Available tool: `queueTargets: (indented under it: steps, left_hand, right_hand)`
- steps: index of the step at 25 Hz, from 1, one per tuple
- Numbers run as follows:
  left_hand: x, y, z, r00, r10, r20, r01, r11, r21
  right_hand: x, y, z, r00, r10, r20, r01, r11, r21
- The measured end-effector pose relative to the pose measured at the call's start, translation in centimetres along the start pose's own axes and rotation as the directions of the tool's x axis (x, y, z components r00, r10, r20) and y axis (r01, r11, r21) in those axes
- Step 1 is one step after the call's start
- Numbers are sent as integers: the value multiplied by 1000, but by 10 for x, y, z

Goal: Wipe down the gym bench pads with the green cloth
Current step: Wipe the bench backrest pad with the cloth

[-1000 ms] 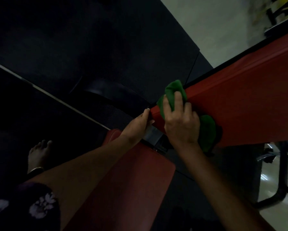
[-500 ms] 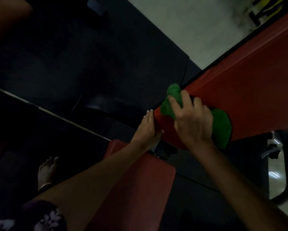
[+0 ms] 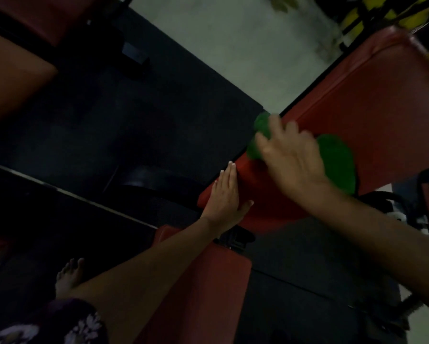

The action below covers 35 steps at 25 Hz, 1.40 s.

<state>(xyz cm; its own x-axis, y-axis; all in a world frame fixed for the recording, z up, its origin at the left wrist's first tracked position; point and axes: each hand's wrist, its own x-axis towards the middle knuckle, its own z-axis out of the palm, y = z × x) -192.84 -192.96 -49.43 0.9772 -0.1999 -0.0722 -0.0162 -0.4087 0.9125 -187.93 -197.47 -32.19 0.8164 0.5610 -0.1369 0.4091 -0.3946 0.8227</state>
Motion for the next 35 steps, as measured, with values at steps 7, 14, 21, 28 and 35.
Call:
queueTargets:
  steps: [7,14,21,28,35]
  left_hand:
    - [16,46,-29,977,165,-137,-161,986,42]
    - [39,70,-57,993,63,-104,-29,953,301]
    - [40,81,-65,996,18,-85,5,966,259]
    - [45,147,-110,958,281,-49,-267,944,191]
    - [89,218,-152,899,424,109,-436,844,314]
  right_hand:
    - [5,55,-37,992,71,102,-80,993,87]
    - [3,85,-47,991,69,116,-85,986,141]
    - [0,86,-46,990,142,4,-142,986,91]
    - [0,115,-54,931,364,33,-338,822,458]
    - [-29,174,-28,620,695,365,-656,204,727]
